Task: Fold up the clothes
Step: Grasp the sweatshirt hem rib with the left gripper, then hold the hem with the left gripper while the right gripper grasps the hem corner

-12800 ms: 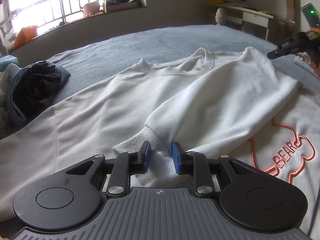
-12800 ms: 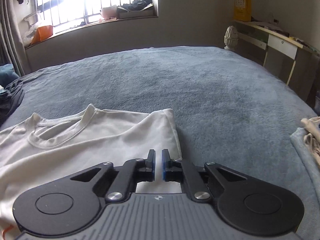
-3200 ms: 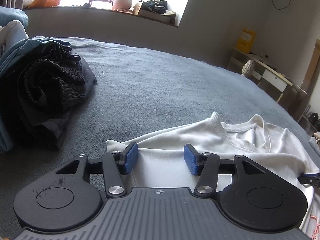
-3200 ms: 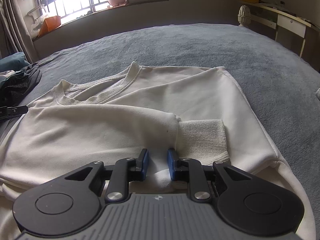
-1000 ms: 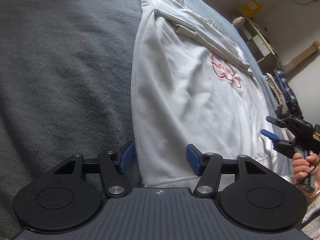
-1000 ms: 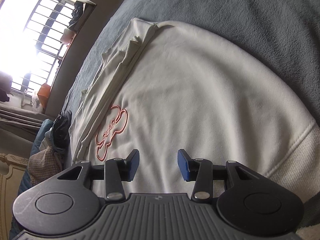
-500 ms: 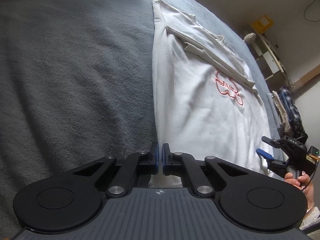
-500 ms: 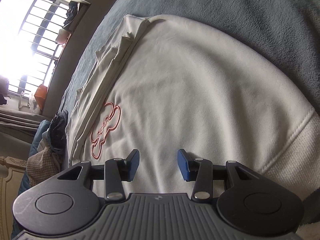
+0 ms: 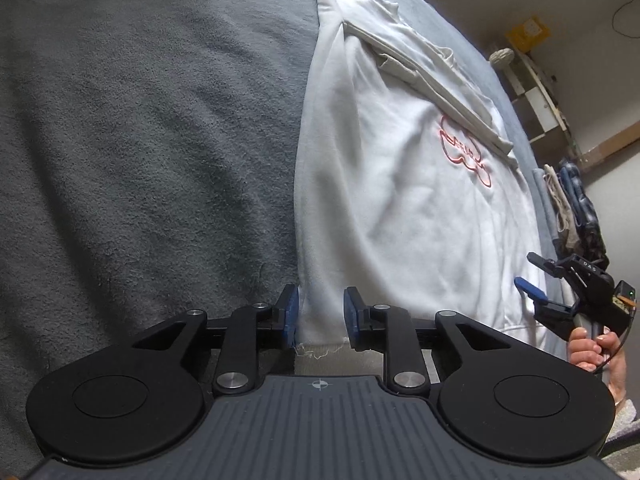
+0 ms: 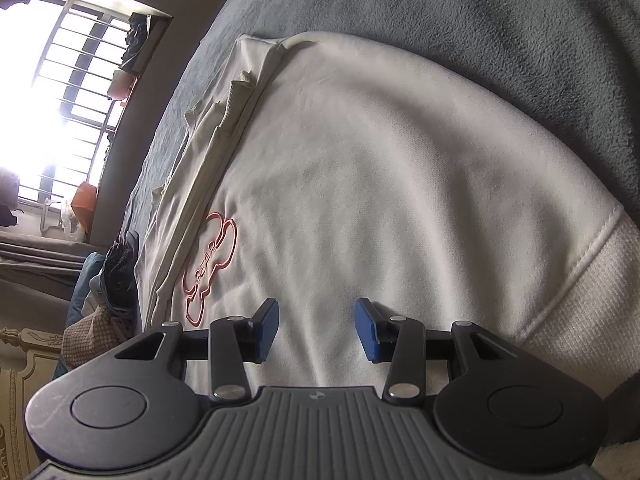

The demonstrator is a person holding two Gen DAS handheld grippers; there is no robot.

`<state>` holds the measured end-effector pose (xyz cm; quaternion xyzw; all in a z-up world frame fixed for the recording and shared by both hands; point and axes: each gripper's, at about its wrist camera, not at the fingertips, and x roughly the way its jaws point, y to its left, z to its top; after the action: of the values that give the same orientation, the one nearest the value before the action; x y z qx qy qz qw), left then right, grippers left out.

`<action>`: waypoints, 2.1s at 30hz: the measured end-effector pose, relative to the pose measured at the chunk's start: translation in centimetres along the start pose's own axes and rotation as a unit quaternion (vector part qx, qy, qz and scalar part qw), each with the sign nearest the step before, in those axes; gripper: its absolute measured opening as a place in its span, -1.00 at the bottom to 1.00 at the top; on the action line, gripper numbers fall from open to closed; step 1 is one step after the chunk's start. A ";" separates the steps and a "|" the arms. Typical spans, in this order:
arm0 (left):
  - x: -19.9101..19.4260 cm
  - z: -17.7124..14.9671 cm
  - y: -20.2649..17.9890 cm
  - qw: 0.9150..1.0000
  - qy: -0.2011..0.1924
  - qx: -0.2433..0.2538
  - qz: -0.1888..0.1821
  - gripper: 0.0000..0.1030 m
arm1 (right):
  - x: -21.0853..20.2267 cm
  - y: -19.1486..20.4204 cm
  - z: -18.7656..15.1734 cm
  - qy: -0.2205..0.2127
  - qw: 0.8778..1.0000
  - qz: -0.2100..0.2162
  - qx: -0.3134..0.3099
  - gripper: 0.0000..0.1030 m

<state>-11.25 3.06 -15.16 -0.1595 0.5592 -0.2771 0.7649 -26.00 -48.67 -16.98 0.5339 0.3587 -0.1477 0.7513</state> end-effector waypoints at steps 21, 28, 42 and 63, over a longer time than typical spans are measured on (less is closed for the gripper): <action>1.7 0.7 1.8 0.993 0.035 -0.072 -0.085 -0.35 | 0.5 0.0 -0.4 0.005 1.000 0.002 0.007 -0.13; 1.4 -0.2 1.4 0.991 0.050 -0.064 -0.108 -0.35 | 0.6 -0.2 -0.3 0.008 1.000 0.006 0.010 -0.12; 1.9 -1.4 0.7 0.995 0.071 -0.006 -0.074 -0.35 | 0.5 -0.2 -0.4 0.010 1.000 0.008 0.014 -0.12; 3.6 -2.1 0.3 0.991 0.102 -0.017 -0.089 -0.37 | -9.4 -2.0 4.3 -0.046 0.996 -0.076 -0.030 -0.02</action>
<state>-12.37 1.30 -18.79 -0.1925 0.6225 -0.3498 0.6731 -32.10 -54.86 -11.09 0.4748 0.3681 -0.2181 0.7691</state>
